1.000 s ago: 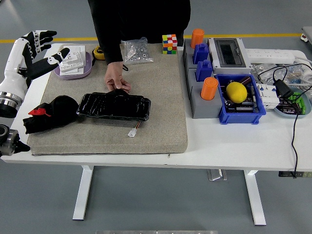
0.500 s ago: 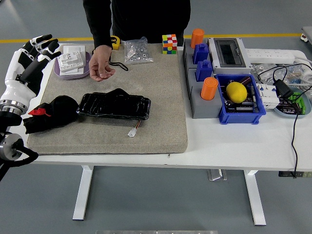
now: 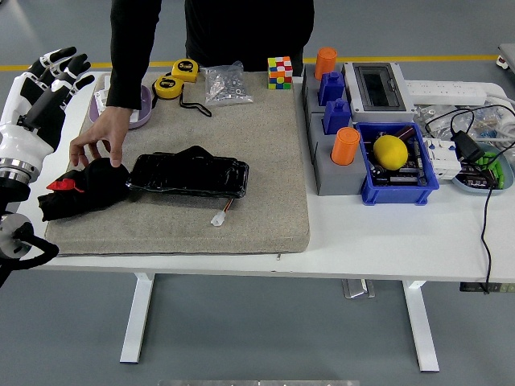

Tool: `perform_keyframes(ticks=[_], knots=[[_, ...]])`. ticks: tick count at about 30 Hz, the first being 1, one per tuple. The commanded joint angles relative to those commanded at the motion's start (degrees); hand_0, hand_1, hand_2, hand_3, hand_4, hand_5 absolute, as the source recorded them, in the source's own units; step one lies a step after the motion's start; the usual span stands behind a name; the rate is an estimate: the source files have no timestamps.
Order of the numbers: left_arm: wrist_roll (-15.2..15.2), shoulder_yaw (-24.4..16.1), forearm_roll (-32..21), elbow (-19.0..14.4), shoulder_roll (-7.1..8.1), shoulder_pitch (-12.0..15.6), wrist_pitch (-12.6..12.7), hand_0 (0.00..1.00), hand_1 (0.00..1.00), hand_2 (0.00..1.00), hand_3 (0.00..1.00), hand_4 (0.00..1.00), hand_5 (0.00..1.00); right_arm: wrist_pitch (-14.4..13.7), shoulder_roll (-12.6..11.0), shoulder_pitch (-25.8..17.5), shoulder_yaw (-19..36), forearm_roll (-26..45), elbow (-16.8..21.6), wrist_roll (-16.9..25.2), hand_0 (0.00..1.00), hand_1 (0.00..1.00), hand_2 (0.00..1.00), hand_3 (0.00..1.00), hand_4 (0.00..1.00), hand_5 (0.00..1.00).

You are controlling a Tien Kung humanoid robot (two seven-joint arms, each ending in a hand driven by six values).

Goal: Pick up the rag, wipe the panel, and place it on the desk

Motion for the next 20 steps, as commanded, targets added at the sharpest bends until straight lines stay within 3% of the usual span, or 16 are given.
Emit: perform_keyframes(ticks=[8,20], knots=[[1.1,0.0,1.0,-1.5,1.34,-0.2,-0.3,0.705,0.737,0.644,0.597,0.792,0.219,0.0,-0.2,0.2,0.0,0.0,0.1,-0.1,0.708,0.575,0.678,0.611,0.998,0.601],[4.0,0.0,1.7,-4.7,5.43,-0.1,-1.0,0.706,0.738,0.643,0.596,0.79,0.218,0.1,-0.4,0.3,0.4,-0.1,0.0,0.0,0.708,0.575,0.678,0.61,0.998,0.601]])
